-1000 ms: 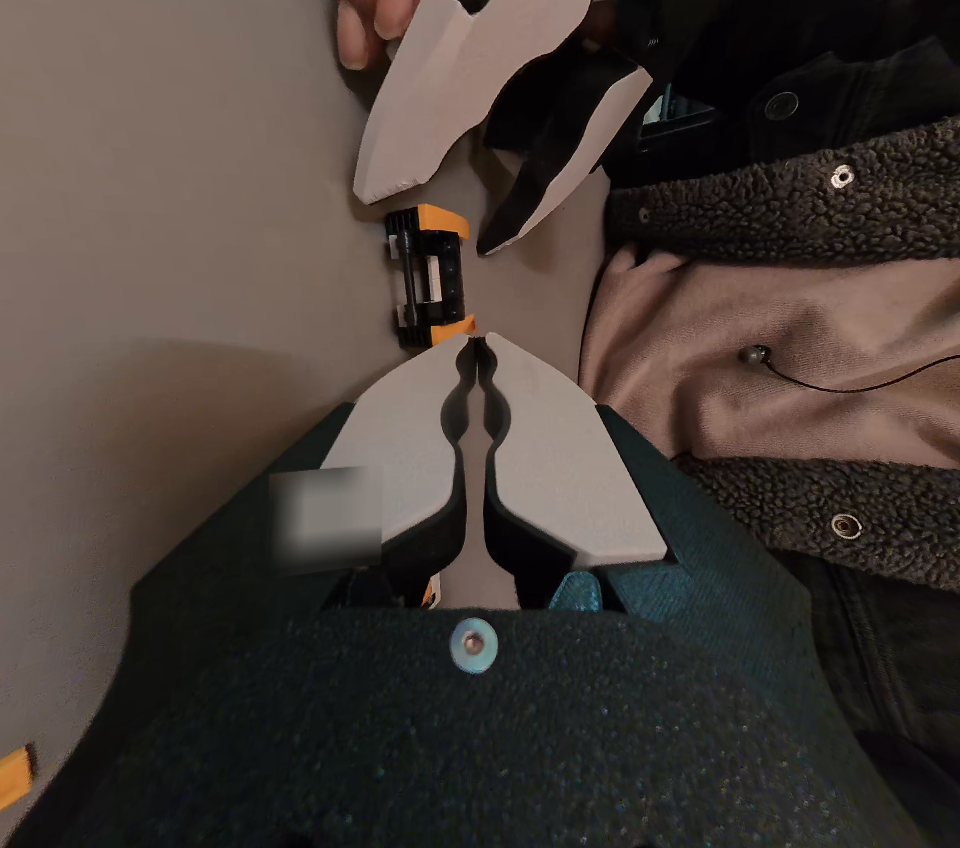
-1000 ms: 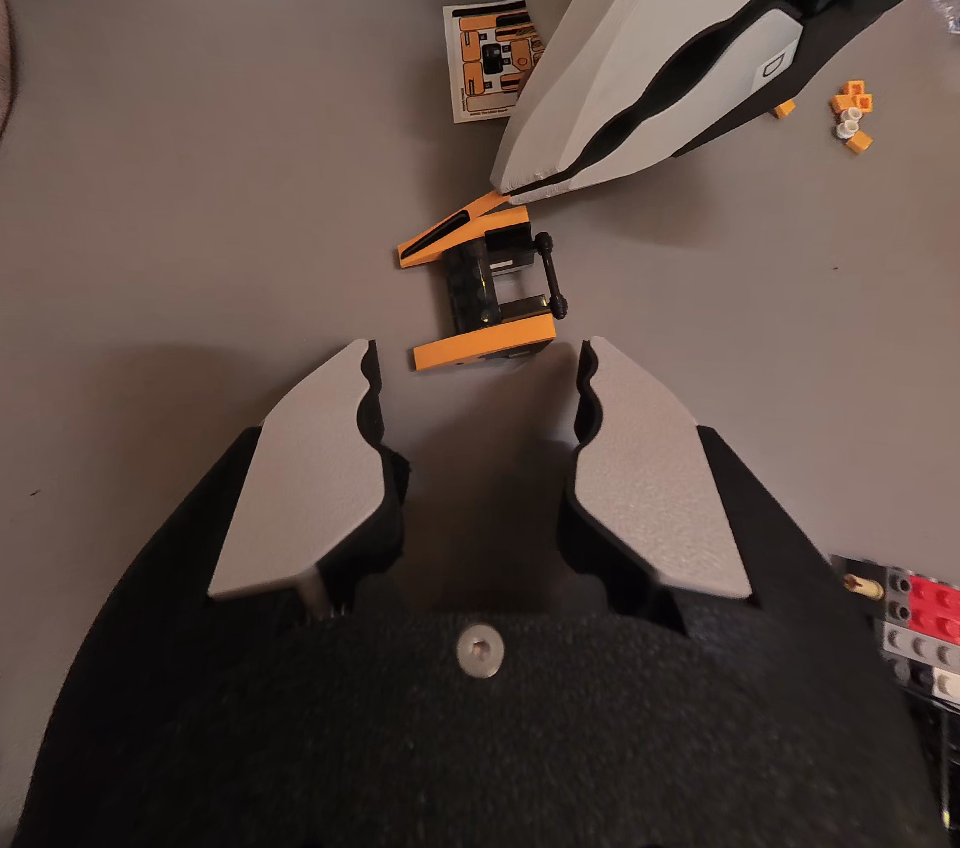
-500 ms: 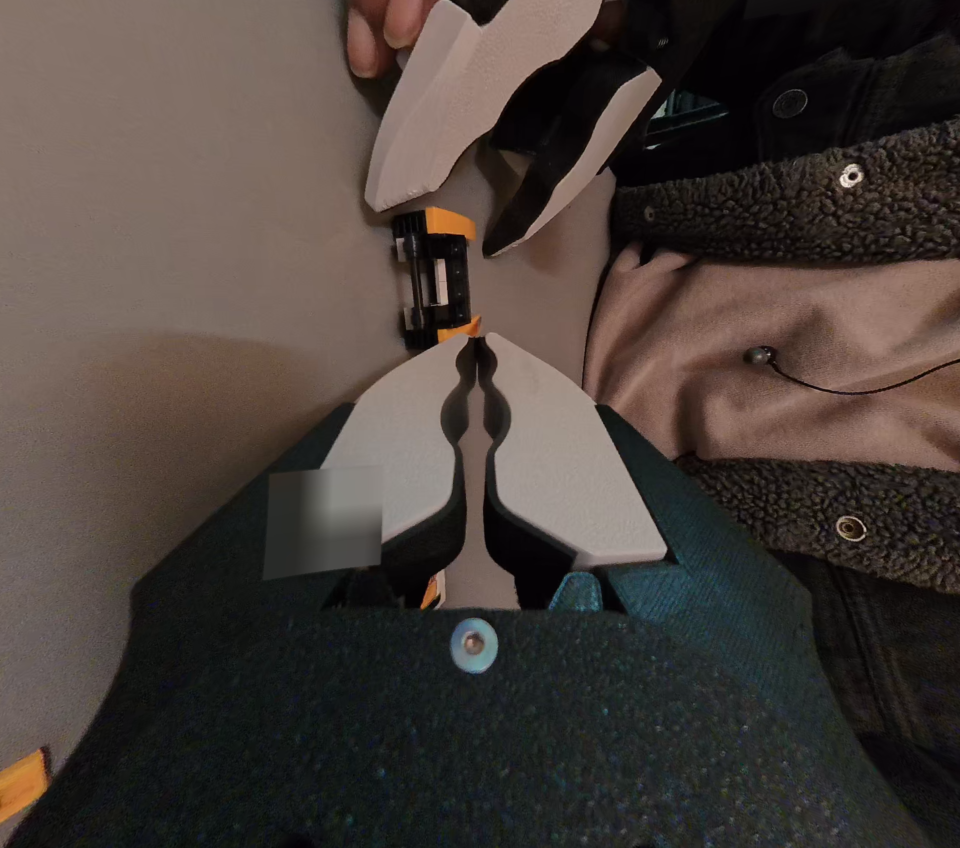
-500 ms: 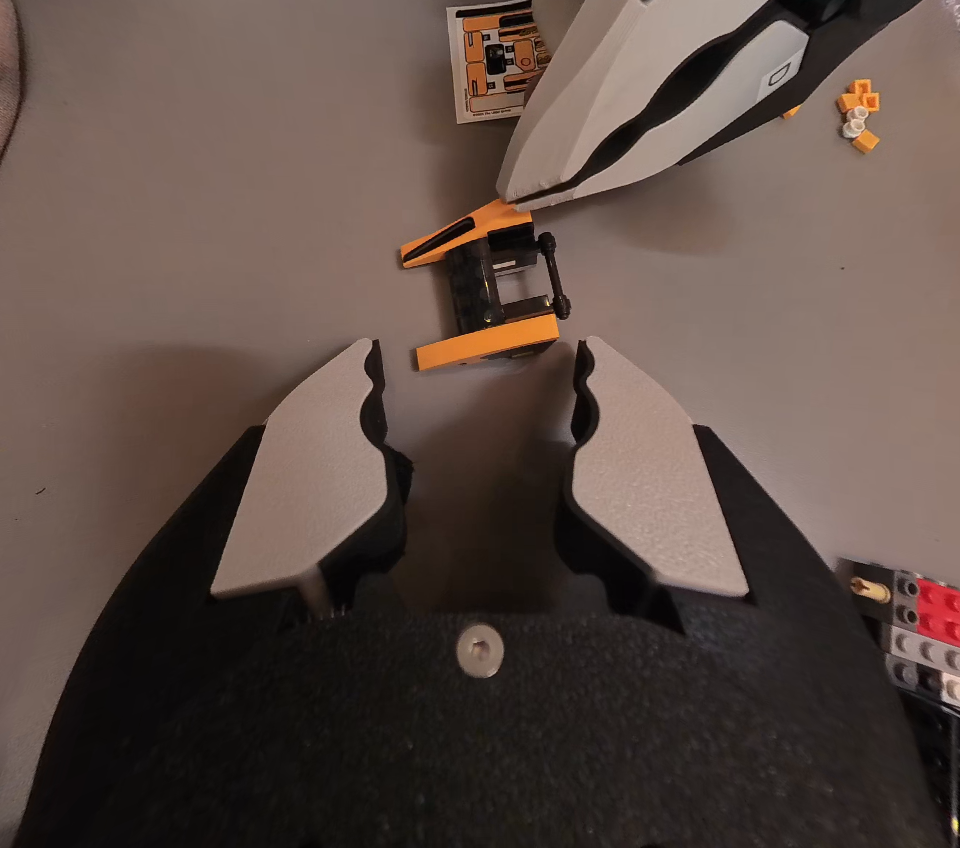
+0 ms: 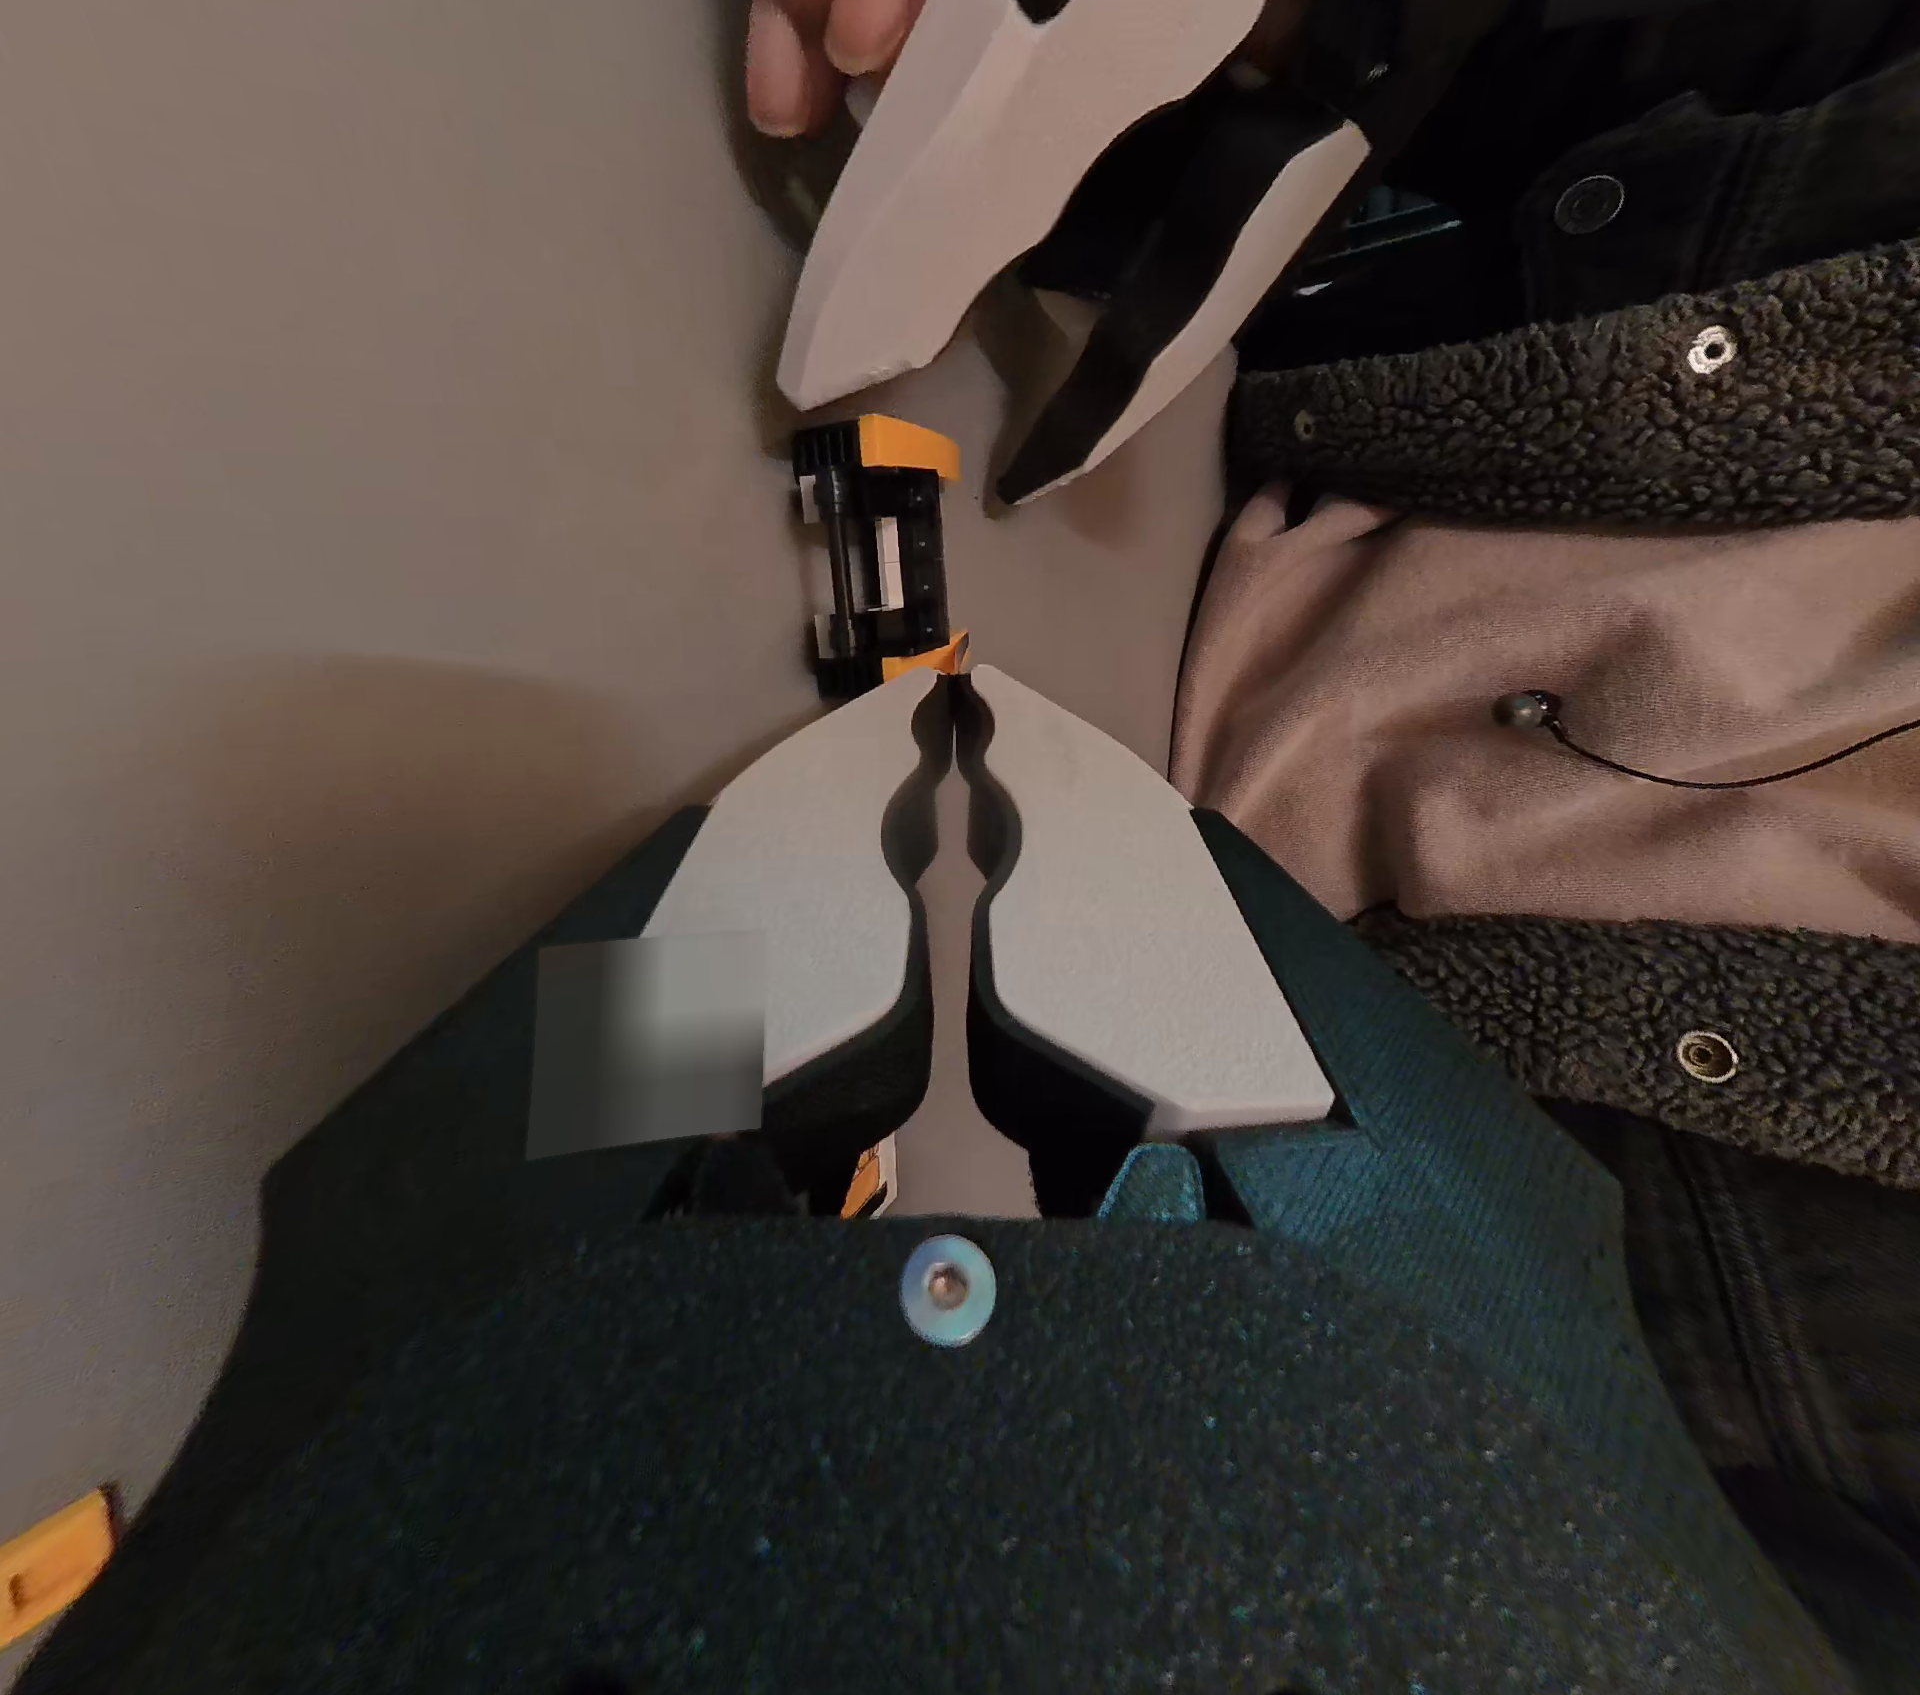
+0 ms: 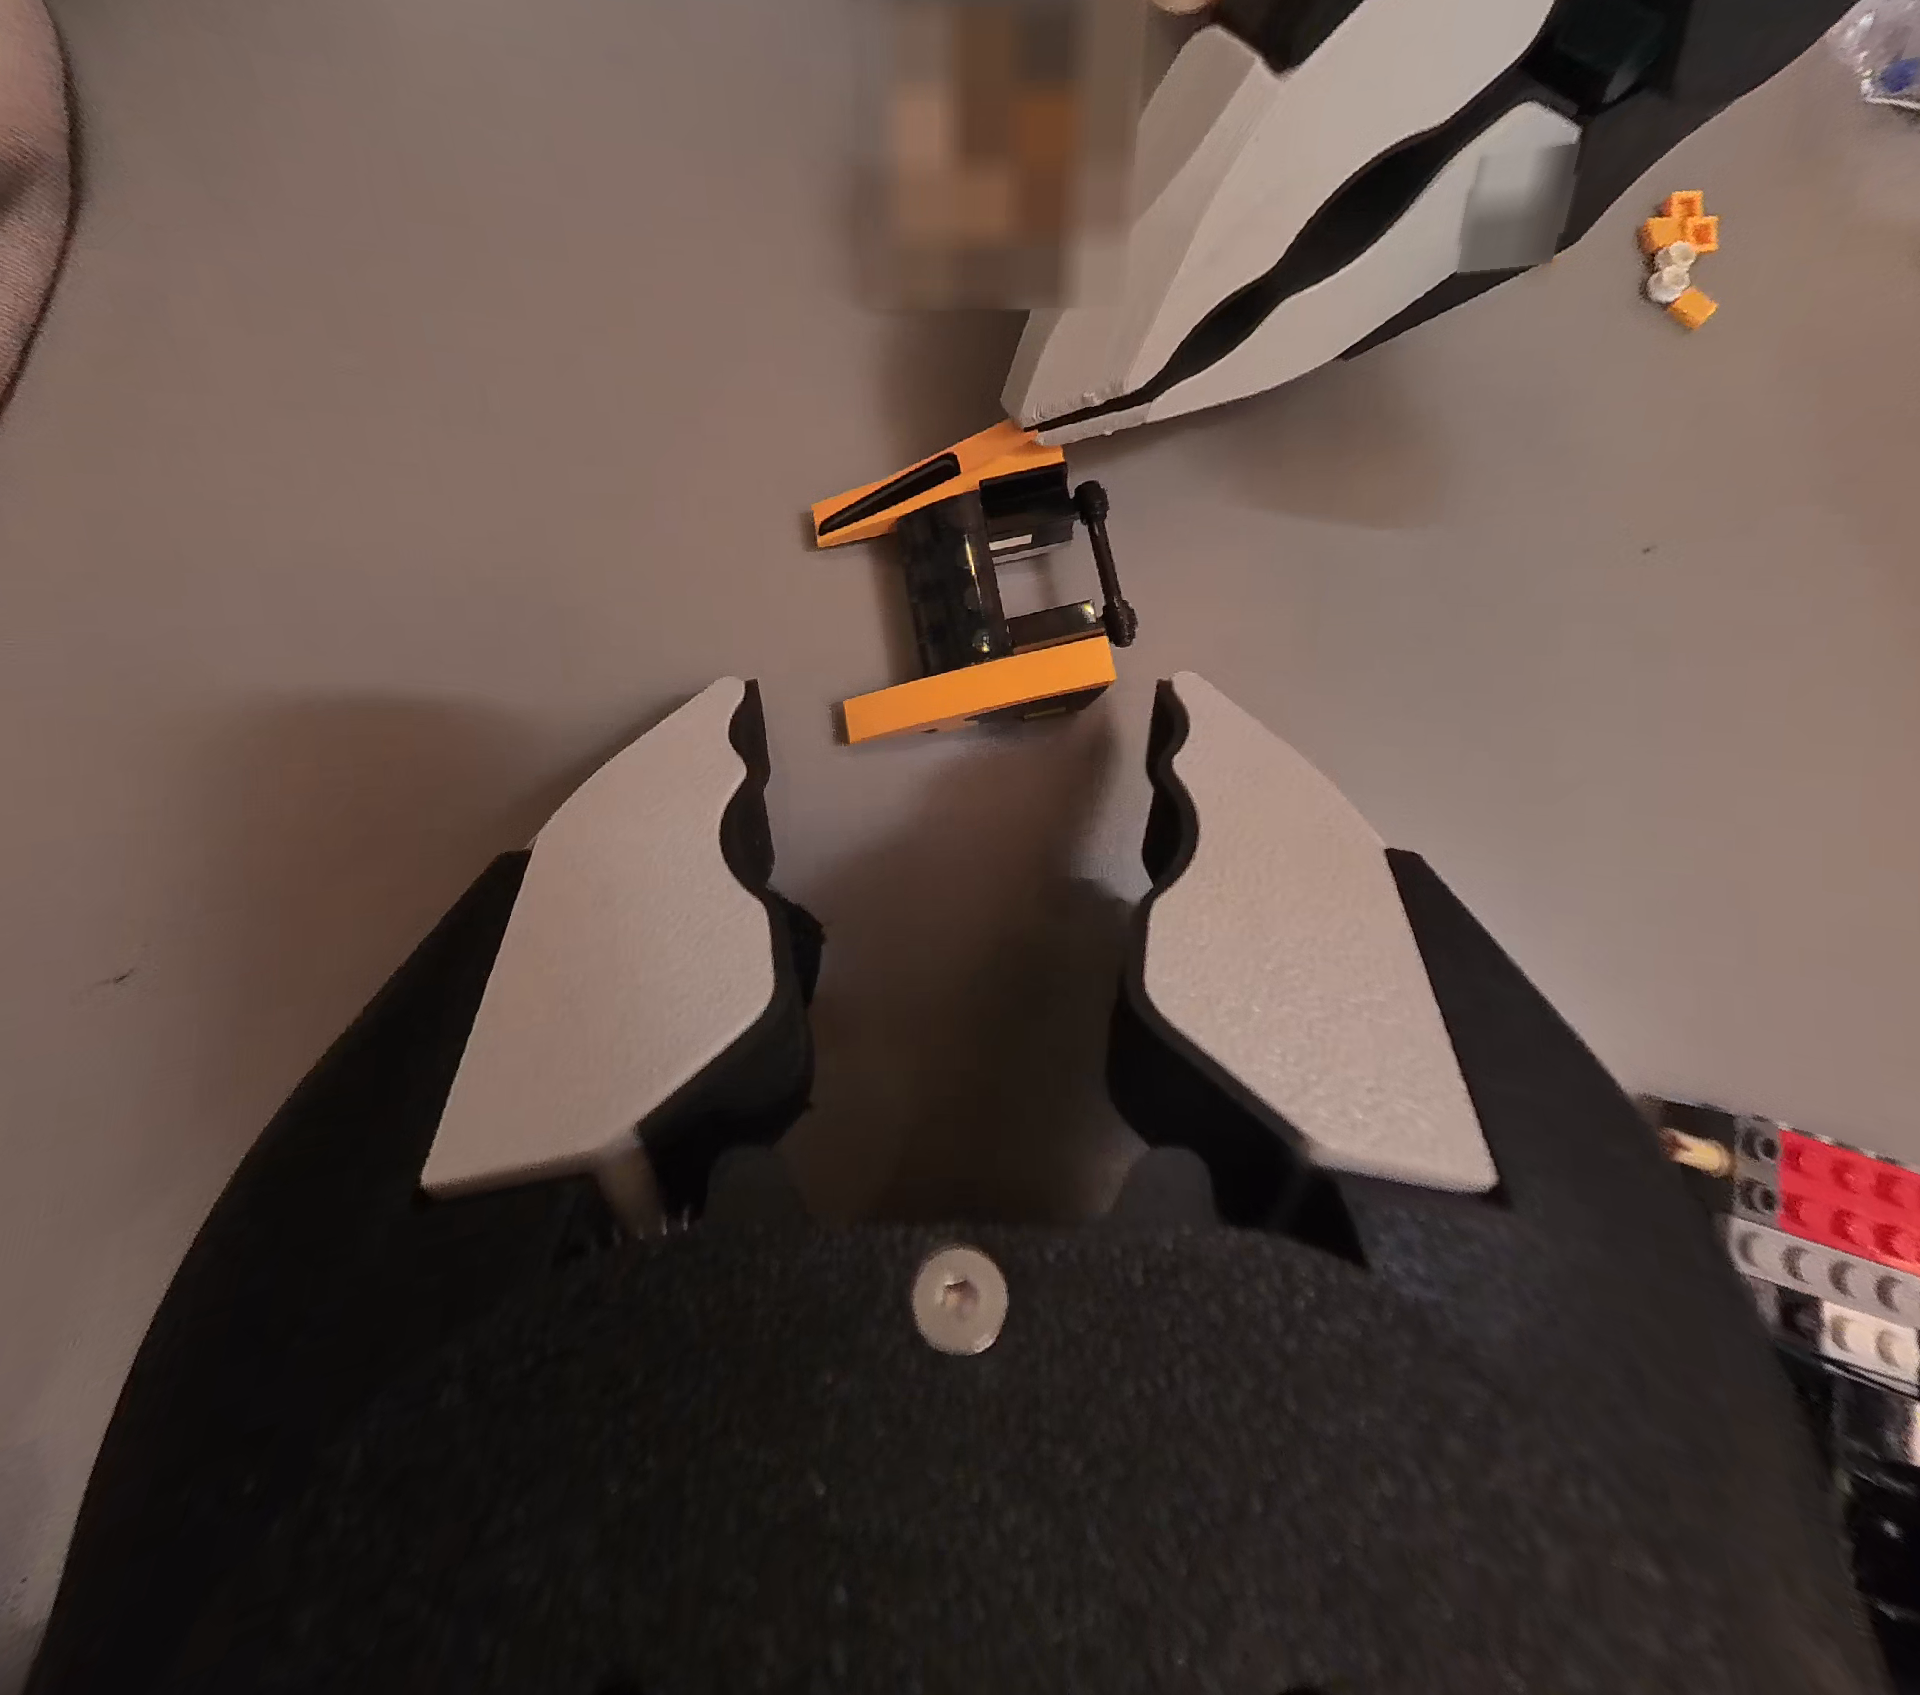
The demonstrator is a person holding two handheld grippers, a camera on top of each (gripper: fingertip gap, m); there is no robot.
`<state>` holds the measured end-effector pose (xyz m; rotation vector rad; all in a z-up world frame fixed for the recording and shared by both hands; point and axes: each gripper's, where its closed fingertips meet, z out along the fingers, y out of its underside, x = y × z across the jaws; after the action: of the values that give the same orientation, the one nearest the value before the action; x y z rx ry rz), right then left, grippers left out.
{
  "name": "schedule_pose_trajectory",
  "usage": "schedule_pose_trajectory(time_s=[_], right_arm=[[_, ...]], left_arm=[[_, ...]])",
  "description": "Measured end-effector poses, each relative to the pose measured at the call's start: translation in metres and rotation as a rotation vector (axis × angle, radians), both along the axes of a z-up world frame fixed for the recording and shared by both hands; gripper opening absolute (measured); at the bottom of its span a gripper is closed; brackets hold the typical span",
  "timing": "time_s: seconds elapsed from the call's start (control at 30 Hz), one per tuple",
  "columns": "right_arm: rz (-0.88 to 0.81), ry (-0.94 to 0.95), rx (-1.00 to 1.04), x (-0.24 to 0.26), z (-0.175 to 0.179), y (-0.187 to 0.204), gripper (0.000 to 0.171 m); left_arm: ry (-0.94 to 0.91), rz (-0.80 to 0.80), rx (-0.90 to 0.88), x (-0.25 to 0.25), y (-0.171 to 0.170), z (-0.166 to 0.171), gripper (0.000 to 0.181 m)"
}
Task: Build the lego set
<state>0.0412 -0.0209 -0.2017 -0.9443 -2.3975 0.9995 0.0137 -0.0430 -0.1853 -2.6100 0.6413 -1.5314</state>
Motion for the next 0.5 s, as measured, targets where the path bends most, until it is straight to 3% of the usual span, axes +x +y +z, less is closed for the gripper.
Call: schedule_pose_trajectory(time_s=[0.17,0.37,0.5], right_arm=[[-0.014,0.032,0.030,0.001,0.013,-0.001,0.065],[-0.046,0.134,0.094,0.002,0.040,-0.010,0.022],[-0.081,0.182,0.122,0.003,0.042,-0.020,0.009]], left_arm=[[0.001,0.001,0.001,0.000,0.000,0.000,0.000],[0.002,0.001,0.003,-0.001,0.000,0.000,0.000],[0.003,-0.002,0.004,0.000,0.000,0.000,0.000]])
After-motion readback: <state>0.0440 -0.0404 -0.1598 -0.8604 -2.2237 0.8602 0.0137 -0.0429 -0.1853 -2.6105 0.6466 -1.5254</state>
